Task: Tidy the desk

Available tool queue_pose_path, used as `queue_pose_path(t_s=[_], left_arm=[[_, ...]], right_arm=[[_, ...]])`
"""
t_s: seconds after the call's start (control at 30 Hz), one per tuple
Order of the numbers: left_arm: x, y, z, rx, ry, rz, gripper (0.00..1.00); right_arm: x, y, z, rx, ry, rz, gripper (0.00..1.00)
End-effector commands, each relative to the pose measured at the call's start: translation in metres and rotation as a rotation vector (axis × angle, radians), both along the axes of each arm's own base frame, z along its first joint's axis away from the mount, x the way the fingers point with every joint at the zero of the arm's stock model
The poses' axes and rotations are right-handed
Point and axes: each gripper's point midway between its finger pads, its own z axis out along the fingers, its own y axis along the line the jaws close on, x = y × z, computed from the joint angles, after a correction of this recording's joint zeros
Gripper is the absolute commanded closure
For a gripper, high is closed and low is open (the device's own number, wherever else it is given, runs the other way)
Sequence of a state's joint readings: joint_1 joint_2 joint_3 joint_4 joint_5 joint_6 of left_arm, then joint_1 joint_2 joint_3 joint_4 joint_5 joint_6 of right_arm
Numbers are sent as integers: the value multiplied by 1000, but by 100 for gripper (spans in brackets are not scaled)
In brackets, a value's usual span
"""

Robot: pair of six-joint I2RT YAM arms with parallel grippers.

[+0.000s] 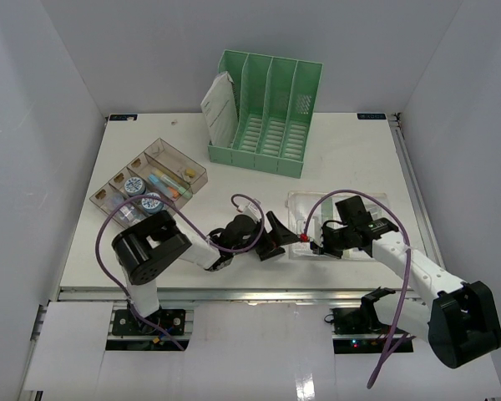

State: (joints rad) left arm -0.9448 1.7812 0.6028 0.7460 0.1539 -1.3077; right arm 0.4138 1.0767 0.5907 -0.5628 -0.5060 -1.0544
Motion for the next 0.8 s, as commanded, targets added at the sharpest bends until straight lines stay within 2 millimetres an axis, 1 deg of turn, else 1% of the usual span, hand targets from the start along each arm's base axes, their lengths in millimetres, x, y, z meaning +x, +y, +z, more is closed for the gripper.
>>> queue_pose_path(t_s=[0.0,0.1,0.17,0.23,0.27,0.33,0.4,0.43,0.5,0.53,0.63,0.7,0.77], left_arm=[[4,-25,17,-102,30,-26,2],[7,-39,21,-152,46,-47,5],[7,-44,16,-142,58,-54,6],[9,-41,10,-97,57,-37,7],[11,-39,15,-88,30,-31,7],[17,-25,18,-14,-24,15,5],[21,-8,13,93,-55,55,3],[26,-5,24,91,-97,75,2],[35,16,24,181,-143,143,2],[37,23,36,190,-182,156,2],[39,47,39,253,-213,196,2],[39,59,45,264,-235,210,2],[36,68,47,273,-242,213,2]], right_arm=[[-10,17,16,96,41,25,87],[-7,26,28,139,37,25,86],[-3,26,31,139,22,21,86],[-2,23,29,117,16,17,83],[-2,19,24,91,16,15,80],[-3,9,15,37,3,21,57],[-8,-1,0,-11,-17,26,39],[-3,-3,3,-15,-56,23,32],[-1,-10,-2,-32,-121,9,18],[5,-10,-1,-27,-161,1,8],[12,-14,-8,-38,-220,-20,10],[19,-13,-10,-36,-242,-25,10],[23,-12,-19,-56,-211,-29,10]])
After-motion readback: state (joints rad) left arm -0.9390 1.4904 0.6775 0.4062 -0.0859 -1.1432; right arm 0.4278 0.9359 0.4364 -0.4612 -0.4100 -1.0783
